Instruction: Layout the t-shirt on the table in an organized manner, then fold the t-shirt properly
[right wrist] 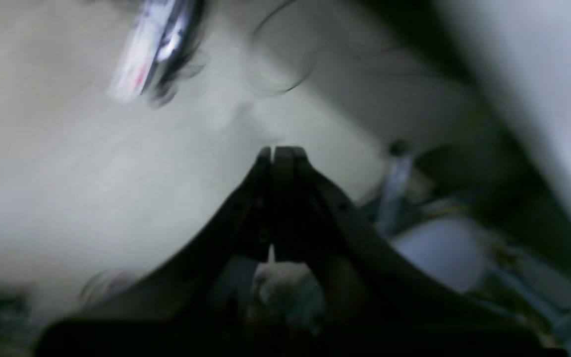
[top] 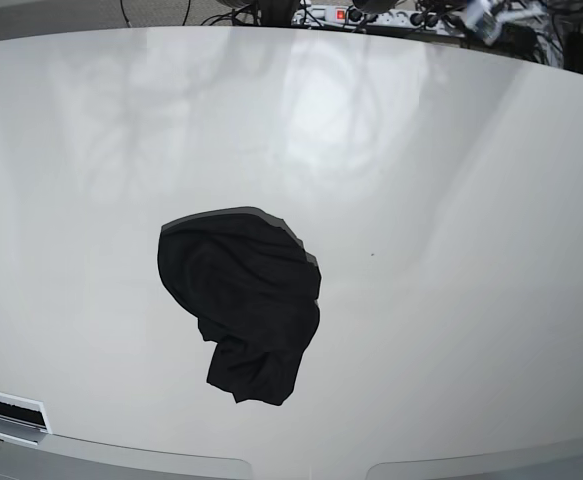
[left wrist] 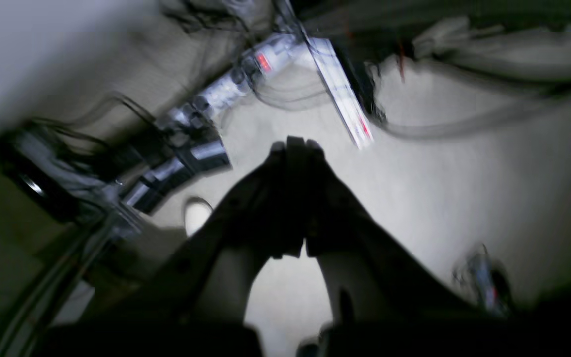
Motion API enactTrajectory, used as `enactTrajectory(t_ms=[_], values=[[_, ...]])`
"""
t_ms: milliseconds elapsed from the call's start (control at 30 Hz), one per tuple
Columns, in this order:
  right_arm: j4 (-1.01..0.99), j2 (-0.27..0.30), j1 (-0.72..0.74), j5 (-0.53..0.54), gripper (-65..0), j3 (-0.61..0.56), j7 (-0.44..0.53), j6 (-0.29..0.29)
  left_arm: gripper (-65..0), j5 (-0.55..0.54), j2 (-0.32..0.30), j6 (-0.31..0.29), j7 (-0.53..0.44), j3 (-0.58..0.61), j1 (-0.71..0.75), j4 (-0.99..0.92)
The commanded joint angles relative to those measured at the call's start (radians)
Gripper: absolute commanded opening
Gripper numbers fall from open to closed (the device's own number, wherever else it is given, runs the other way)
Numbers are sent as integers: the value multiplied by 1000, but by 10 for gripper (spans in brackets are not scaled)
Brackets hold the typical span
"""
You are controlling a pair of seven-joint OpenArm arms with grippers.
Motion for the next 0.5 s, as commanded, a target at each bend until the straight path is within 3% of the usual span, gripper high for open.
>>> enactTrajectory(t_ms=[0, 200, 300, 367, 467], values=[[41, 3, -23, -32, -650, 0, 5, -21, -650, -28, -8, -3, -8, -36, 11, 39], [120, 3, 42, -149, -650, 0, 62, -77, -650, -122, -8, -3, -39, -190, -88, 138], [120, 3, 135, -150, -650, 0, 116, -45, -650, -159, -8, -8, -39, -200, -185, 139], [120, 3, 211, -135, -650, 0, 156, -13, -650, -178, -8, -50, -51, -198, -246, 139], [120, 2, 344, -50, -650, 0, 224, 23, -650, -214, -8, -78, -66, -198, -328, 138]])
